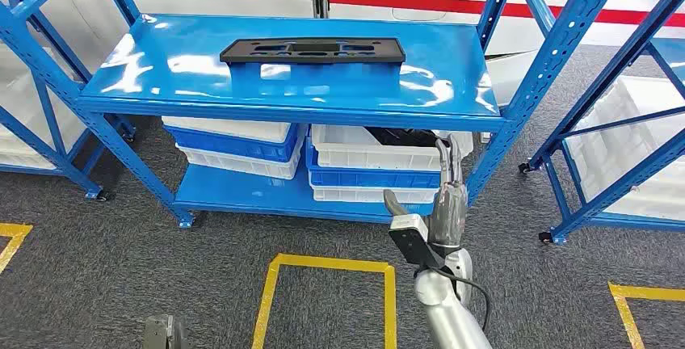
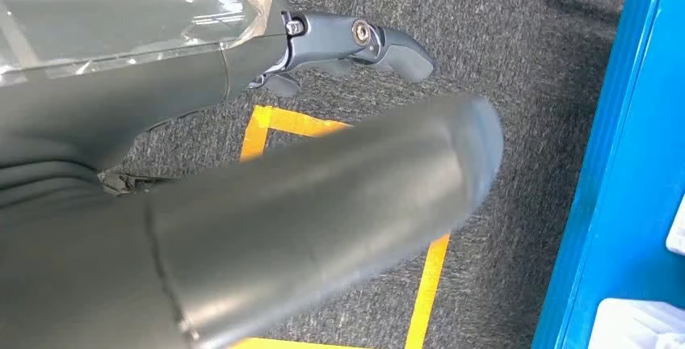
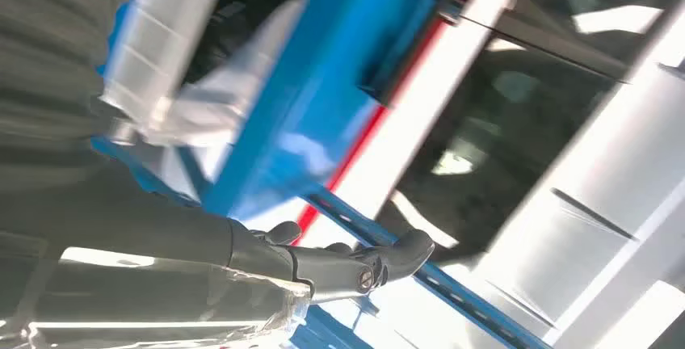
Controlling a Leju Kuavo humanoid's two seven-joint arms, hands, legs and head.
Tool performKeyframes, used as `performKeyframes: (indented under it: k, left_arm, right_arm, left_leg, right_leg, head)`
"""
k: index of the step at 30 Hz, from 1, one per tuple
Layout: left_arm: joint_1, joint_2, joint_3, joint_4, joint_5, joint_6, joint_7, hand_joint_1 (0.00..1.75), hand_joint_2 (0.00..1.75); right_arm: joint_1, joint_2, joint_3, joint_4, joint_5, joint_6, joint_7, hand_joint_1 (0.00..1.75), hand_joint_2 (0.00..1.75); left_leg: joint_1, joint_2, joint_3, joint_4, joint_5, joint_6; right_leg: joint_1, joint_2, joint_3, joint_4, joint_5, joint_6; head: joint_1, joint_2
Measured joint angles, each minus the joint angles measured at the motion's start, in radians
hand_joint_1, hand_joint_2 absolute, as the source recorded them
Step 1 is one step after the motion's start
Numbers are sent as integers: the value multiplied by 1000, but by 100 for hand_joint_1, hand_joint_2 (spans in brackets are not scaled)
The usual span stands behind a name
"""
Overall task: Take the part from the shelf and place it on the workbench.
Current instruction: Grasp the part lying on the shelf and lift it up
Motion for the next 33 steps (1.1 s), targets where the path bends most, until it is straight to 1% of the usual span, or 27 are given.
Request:
performKeyframes:
  k: [2,5,9,13,19,24,31,33]
  left_arm:
    - [-2,-1,0,0,-4,1,3,0,0]
    - [-6,-4,2,2,-17,4,14,0,0]
    - [-11,-8,10,5,-34,10,29,0,0]
    - [-15,-10,21,6,-47,13,36,0,0]
    - [-22,-12,32,6,-62,16,38,0,0]
    - [-31,-15,48,6,-76,12,34,0,0]
    - [-44,-17,62,6,-93,-6,17,0,0]
    - [-45,-17,66,6,-95,-9,13,0,0]
  right_arm:
    - [-9,-2,10,-23,13,7,15,0,175]
    - [-49,-8,43,-87,54,37,69,0,175]
    - [-137,-15,88,-133,113,91,157,0,175]
    - [-240,-16,127,-137,163,144,237,0,175]
    - [-389,-1,177,-118,231,218,346,0,175]
    - [-511,20,217,-65,290,276,438,0,175]
    - [-644,42,259,23,365,341,554,0,175]
    - [-657,43,264,34,374,348,568,0,175]
  left_leg:
    - [0,0,0,0,0,0]
    - [0,0,0,0,0,0]
    - [0,0,0,0,1,0]
    - [0,0,-1,0,1,0]
    - [0,-1,-1,0,1,0]
    - [0,-1,-1,0,1,0]
    - [0,-1,-2,1,2,-1]
    - [0,-1,-1,1,2,-1]
  right_leg:
    - [0,0,0,0,0,0]
    - [0,0,0,0,0,0]
    - [0,0,0,0,0,0]
    - [0,0,0,0,0,0]
    - [0,0,0,1,0,0]
    - [0,0,0,1,0,0]
    - [0,0,-1,1,0,0]
    - [0,0,-1,1,0,0]
  head:
    - [0,0]
    - [0,0]
    - [0,0]
    - [0,0]
    - [0,0]
    - [0,0]
    - [0,0]
    - [0,0]
